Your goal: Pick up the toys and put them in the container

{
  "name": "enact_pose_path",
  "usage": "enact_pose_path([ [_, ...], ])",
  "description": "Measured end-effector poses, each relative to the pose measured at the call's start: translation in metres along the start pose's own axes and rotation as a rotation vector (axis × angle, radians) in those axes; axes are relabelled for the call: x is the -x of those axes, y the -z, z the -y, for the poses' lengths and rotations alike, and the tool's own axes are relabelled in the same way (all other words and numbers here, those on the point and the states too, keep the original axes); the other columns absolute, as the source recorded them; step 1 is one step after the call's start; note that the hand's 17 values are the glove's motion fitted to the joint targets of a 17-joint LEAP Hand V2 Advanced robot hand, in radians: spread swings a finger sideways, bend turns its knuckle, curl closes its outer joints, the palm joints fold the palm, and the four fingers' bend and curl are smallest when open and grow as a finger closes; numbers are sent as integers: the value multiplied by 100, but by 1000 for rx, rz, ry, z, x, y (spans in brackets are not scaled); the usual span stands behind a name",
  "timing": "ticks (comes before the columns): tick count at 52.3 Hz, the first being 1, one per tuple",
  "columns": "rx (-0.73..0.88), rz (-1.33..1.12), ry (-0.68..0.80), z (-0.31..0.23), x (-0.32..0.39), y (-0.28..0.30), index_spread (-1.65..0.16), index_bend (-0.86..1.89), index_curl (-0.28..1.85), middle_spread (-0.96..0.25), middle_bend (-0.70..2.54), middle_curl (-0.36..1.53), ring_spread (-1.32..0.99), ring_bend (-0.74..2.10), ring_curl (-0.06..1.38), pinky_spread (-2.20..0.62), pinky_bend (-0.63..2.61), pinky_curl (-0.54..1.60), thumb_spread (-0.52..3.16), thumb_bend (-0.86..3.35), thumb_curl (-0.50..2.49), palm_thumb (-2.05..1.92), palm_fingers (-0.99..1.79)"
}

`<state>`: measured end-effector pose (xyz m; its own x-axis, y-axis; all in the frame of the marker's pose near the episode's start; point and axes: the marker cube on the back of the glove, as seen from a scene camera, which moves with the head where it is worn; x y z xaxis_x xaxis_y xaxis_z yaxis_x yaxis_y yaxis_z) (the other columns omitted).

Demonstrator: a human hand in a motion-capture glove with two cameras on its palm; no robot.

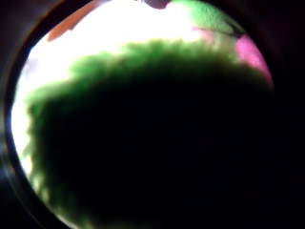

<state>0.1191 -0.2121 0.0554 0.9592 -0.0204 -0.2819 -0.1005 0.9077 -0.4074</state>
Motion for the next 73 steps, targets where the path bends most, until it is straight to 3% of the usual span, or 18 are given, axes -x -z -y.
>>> enact_pose_path([
  [12, -44, 69, 4, 0, 7, 1, -45, 20, 9, -4, 17, 27, -21, 106, 42, -35, 163, 36, 129, 6, 30, 20, 23],
  [21, -258, 26, -116, 1, 20, -3, -46, 22, 15, -13, 18, 27, -32, 114, 43, -41, 153, 35, 143, 17, 37, 40, 57],
  [24, -297, 20, -138, 2, 21, -4, -46, 29, 17, -19, 26, 30, -37, 109, 43, -42, 144, 34, 131, 22, 45, 56, 67],
  [25, -303, 23, -142, 2, 21, -4, -46, 21, 16, -17, 18, 29, -35, 111, 44, -42, 148, 35, 138, 19, 42, 48, 59],
  [26, -308, 25, -146, 2, 20, -3, -46, 32, 21, -21, 28, 32, -38, 110, 44, -42, 141, 34, 128, 23, 48, 59, 72],
  [37, -403, 94, -194, -3, 19, 3, -49, 46, 28, -36, 42, 41, -43, 114, 47, -43, 123, 34, 97, 22, 63, 69, 109],
  [40, -418, 117, -207, -5, 18, 5, -49, 46, 29, -38, 41, 41, -44, 114, 48, -44, 121, 35, 89, 21, 67, 71, 102],
  [42, -427, 126, -213, -7, 17, 8, -50, 49, 32, -39, 54, 46, -43, 119, 50, -44, 116, 35, 84, 19, 69, 69, 118],
  [73, -626, 150, -143, -66, 39, 141, -54, 60, 58, -36, 91, 67, -37, 132, 56, -44, 111, 45, 42, 12, 94, 69, 117],
])
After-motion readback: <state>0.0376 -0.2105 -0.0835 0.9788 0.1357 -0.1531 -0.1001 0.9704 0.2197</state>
